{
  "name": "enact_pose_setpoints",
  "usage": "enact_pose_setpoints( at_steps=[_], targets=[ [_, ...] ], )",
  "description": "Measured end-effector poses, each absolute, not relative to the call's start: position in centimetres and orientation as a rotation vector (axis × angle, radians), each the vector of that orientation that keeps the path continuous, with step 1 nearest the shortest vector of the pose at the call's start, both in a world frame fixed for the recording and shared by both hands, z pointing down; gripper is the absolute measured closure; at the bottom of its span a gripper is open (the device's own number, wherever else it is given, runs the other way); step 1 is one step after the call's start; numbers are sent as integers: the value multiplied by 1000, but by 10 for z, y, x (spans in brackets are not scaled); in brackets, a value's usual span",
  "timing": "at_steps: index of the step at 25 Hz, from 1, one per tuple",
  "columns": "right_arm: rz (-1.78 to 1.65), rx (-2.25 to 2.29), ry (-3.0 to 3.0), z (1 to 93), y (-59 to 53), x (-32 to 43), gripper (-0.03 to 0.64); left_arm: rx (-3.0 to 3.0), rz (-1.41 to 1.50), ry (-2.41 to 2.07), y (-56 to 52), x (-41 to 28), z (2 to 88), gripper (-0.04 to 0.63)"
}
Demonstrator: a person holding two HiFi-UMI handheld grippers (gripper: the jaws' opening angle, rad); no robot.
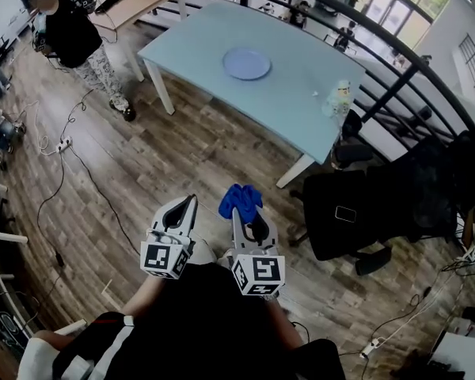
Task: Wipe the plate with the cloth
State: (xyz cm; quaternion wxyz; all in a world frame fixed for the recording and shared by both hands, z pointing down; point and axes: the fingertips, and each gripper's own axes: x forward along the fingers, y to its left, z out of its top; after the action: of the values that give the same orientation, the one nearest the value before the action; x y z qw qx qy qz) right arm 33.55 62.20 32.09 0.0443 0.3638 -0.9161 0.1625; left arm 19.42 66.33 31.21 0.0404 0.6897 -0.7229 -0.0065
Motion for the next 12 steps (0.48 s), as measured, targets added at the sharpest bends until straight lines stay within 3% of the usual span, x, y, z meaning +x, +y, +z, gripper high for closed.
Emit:
enact_pose_setpoints(
  at_steps=[12],
  targets=[
    [444, 1105, -2803, 319, 599, 348, 497, 2079, -48, -2258, 648, 197, 312, 594]
  ],
)
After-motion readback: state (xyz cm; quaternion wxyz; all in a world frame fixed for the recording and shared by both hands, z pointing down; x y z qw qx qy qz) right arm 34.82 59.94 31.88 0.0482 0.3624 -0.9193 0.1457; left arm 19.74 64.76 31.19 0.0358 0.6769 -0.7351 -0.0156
